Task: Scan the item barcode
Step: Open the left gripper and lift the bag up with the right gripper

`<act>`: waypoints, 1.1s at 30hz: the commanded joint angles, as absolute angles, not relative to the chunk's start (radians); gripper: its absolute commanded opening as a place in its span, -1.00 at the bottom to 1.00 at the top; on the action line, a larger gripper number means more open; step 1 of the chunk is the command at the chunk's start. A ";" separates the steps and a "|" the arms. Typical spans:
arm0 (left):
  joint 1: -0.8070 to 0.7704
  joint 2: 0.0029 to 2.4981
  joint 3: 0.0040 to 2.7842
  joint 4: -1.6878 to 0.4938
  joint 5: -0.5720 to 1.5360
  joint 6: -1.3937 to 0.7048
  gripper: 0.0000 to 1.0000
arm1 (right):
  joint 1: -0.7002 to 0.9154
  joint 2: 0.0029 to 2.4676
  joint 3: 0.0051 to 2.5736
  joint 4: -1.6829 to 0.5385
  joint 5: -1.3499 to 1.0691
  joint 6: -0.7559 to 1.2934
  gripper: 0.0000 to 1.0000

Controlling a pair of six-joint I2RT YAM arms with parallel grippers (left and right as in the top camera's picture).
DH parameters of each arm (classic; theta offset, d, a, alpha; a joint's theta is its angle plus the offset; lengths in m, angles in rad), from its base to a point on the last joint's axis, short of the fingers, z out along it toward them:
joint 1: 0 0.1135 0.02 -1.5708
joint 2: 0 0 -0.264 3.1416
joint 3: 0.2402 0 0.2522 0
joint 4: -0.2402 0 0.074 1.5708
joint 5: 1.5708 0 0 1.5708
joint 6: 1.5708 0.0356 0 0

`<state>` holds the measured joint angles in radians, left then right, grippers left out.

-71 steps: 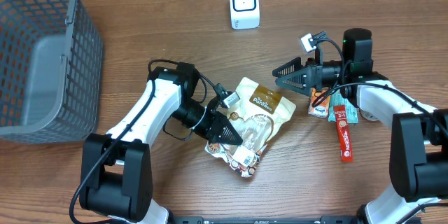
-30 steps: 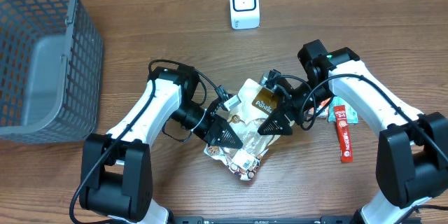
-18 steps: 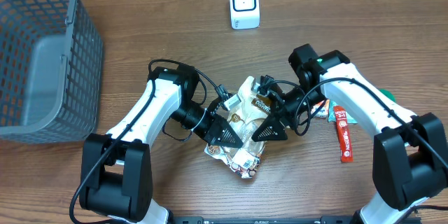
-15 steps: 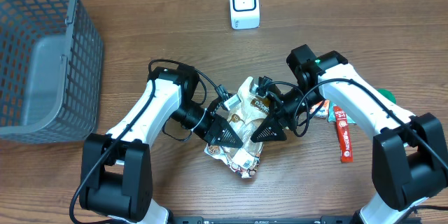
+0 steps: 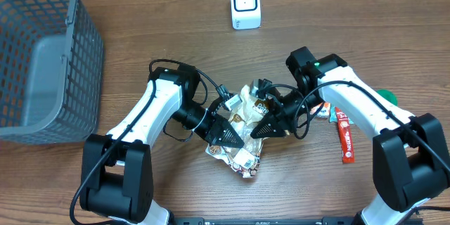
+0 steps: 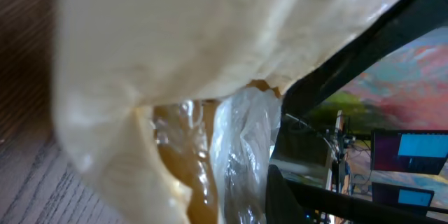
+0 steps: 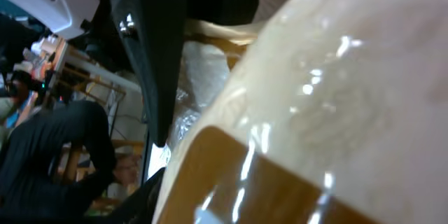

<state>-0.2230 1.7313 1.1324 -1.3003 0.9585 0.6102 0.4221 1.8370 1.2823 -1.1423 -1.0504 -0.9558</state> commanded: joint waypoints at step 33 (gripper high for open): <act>0.099 1.739 1.351 -0.997 0.831 0.182 0.15 | 0.438 1.813 1.458 -1.177 -0.797 -0.860 -0.93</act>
